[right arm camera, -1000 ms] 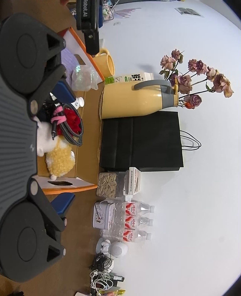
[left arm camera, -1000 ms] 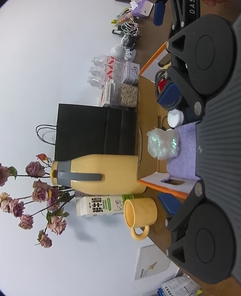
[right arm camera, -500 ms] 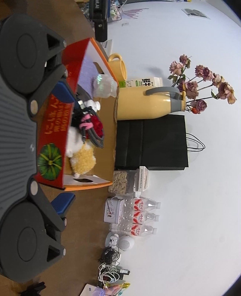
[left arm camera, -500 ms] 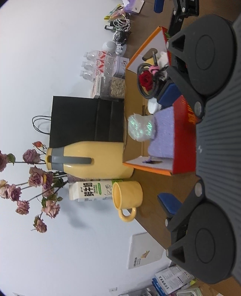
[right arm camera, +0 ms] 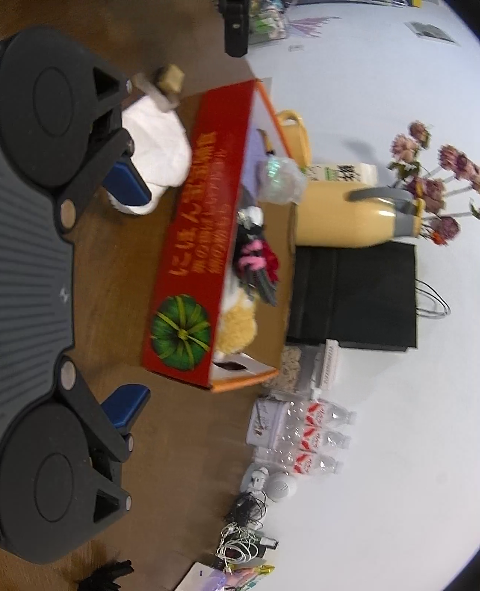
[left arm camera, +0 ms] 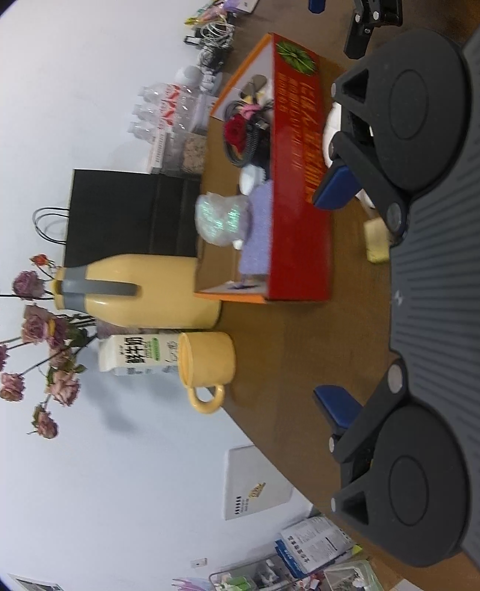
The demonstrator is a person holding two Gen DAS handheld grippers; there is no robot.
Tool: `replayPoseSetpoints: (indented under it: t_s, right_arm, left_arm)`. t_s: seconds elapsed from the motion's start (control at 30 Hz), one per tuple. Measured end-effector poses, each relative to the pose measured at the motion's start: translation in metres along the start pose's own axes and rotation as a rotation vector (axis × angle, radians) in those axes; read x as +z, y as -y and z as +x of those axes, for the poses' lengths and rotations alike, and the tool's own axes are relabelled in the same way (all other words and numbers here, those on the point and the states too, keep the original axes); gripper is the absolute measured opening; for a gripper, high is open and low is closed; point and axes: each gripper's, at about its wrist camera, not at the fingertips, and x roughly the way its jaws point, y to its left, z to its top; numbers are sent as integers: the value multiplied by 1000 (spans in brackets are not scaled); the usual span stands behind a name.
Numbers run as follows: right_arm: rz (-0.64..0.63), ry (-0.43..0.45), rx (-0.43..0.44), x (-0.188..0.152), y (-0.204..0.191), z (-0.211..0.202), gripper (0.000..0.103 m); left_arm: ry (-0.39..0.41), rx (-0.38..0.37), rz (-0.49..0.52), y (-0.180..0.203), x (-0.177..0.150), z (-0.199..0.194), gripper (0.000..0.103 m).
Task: Organize objects
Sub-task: 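Withdraw both tools from the box toward the mask and yellow block, then grasp the white bottle cap with the right tool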
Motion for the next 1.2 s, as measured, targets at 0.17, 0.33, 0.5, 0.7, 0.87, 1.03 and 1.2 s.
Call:
replayPoseSetpoints:
  t_s: [0.17,0.33,0.5,0.7,0.87,1.03,1.2]
  right_arm:
    - [-51,-33,3,-7,-11,6,103]
    - [-69,-49,11,-7,-16,11,103]
    - [-115,-79,47,-8,-23,19,101]
    - [-184,-83,133,1,-34,35,92]
    - [-194,-78,222,9,-37,47,75]
    - [-215,-73,315,13,-43,52,53]
    - [-222,-69,339,14,-44,51,39]
  left_arm:
    - [-25,10,-12,-10,-8,2,103]
    - [-48,18,-17,-16,-12,7,103]
    - [-68,14,-18,-16,-16,12,103]
    - [-77,13,-24,-18,-18,11,103]
    - [-85,31,-30,-22,-20,11,103]
    - [-95,57,-42,-25,-21,11,103]
    - [-113,75,-41,-24,-24,14,103]
